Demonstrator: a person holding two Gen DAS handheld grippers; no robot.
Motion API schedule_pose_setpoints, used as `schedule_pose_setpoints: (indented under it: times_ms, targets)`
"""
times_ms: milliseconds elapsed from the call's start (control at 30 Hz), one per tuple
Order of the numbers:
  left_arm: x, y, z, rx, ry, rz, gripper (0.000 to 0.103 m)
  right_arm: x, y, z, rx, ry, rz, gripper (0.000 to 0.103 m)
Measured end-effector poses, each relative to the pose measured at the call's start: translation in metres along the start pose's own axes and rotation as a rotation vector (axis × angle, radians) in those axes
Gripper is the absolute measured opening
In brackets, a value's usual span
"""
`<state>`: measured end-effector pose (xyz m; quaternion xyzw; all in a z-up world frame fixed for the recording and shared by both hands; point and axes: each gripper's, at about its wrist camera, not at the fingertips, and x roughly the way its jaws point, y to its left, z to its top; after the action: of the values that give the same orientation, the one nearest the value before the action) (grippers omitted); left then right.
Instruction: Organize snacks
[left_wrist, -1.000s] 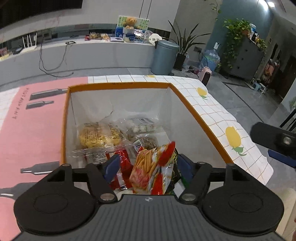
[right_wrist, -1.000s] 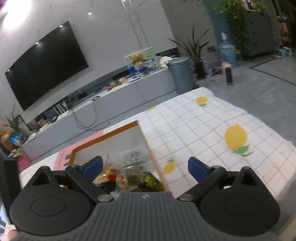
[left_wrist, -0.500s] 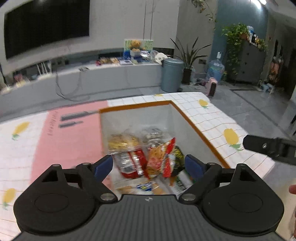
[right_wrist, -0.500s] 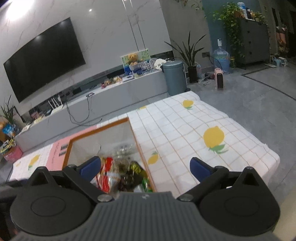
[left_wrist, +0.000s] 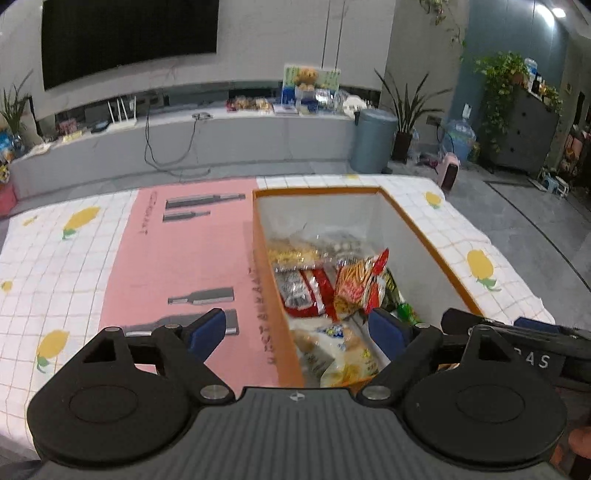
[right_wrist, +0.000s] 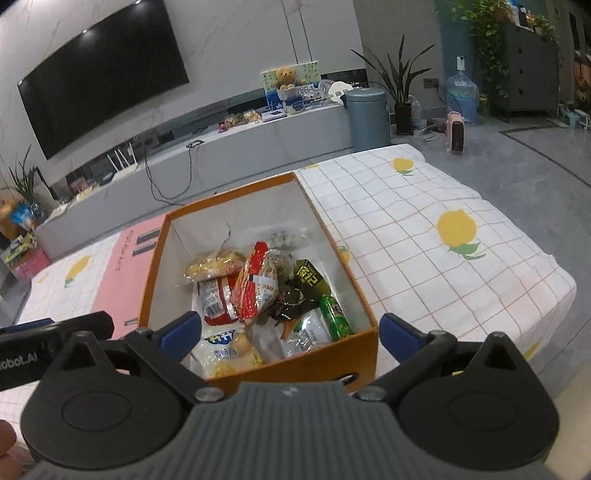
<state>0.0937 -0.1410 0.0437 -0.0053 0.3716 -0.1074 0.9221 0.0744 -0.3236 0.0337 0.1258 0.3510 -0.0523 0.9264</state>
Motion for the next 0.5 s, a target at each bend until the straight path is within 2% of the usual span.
schedule_pose_setpoints:
  times_ms: [500]
  targets:
    - [0.021,0.022,-0.009,-0.007,0.089,0.033,0.101,0.033,0.032,-0.011,-0.050,0.121,-0.106,0.100]
